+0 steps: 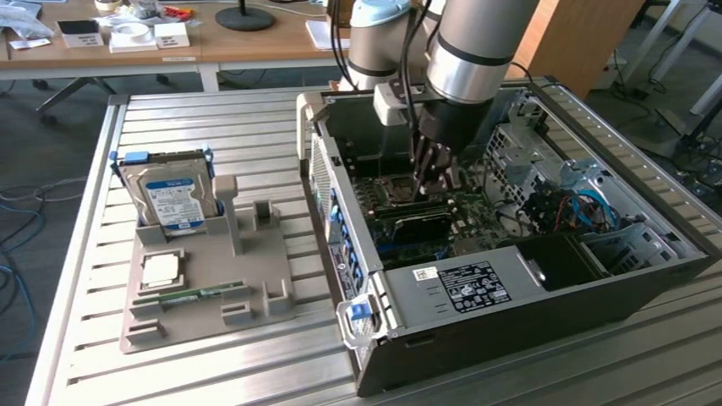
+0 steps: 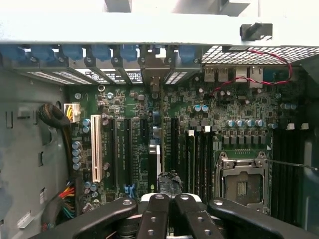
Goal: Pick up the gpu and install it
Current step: 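Press down on the gpu until it lock into place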
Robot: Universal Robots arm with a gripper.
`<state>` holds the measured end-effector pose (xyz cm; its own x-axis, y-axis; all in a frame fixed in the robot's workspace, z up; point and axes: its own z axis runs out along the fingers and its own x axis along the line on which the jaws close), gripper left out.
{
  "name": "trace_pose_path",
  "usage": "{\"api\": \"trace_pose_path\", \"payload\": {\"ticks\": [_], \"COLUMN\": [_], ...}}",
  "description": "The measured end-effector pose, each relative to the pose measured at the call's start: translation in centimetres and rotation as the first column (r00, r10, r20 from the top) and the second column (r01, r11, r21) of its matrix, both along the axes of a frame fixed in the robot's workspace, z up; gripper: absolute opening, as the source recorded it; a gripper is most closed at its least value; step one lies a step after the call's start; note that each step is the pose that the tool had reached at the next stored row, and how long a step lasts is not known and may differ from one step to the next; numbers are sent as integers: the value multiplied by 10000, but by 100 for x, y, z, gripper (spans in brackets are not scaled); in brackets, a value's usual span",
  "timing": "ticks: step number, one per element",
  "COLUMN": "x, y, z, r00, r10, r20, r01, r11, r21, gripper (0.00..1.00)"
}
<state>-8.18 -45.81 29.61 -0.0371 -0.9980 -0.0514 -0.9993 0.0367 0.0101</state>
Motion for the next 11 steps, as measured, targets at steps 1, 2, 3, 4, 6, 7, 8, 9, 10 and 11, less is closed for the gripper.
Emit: {"api": "trace_pose_path", "payload": {"ticks": [1, 2, 3, 4, 6, 7, 8, 9, 10, 11], "x": [0, 0, -1, -1, -4, -4, -4, -6, -14, -22], "y": [0, 0, 0, 0, 0, 0, 0, 0, -1, 0], "z": [-11, -24, -40, -55, -83, -88, -87, -87, -91, -98], "r00": [10000, 10000, 10000, 10000, 10000, 10000, 10000, 10000, 10000, 10000], "r10": [0, 1, 0, 0, -2, -1, 0, -1, -4, -3], "r20": [1, 3, 6, 7, 11, 11, 10, 10, 16, 23], "r01": [0, -1, 0, 0, 2, 1, 0, 1, 4, 3], "r11": [10000, 10000, 10000, 10000, 10000, 10000, 10000, 10000, 10000, 10000], "r21": [-3, -4, -2, -3, -2, -4, -6, -7, -6, -3], "gripper": [11, 11, 11, 11, 11, 11, 11, 11, 11, 11]}}
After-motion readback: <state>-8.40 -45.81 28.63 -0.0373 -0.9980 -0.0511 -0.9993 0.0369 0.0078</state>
